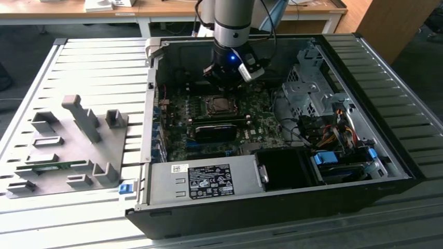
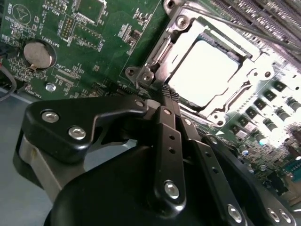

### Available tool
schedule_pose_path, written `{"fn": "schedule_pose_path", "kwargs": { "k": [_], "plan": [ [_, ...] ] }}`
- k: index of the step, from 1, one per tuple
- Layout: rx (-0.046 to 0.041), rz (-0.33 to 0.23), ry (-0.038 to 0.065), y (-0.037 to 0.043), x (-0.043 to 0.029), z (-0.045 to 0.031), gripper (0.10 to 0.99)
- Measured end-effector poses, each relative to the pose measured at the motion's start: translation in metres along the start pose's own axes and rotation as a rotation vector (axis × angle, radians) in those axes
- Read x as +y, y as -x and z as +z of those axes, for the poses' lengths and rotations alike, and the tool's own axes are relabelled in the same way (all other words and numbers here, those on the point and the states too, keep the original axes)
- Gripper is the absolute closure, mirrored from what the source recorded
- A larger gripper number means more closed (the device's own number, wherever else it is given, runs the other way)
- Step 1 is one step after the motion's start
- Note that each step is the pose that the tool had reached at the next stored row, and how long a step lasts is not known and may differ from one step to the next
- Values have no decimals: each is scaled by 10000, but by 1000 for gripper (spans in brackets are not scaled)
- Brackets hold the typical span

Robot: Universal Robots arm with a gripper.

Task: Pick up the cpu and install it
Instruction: 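Install the first cpu locking lever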

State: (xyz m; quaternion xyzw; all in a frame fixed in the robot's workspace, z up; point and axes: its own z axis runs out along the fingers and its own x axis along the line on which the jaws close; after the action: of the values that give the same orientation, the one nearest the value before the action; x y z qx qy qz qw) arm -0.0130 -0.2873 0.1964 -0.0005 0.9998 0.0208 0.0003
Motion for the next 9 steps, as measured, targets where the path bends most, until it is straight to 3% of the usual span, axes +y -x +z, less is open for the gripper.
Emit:
{"fn": "schedule_pose_path", "kwargs": {
  "k": [4,7,9],
  "plan": [
    [16,0,233,2,-11,-11,980],
    [-5,-1,303,12,6,-28,980],
    [17,1,278,10,5,-81,980]
  ]
}}
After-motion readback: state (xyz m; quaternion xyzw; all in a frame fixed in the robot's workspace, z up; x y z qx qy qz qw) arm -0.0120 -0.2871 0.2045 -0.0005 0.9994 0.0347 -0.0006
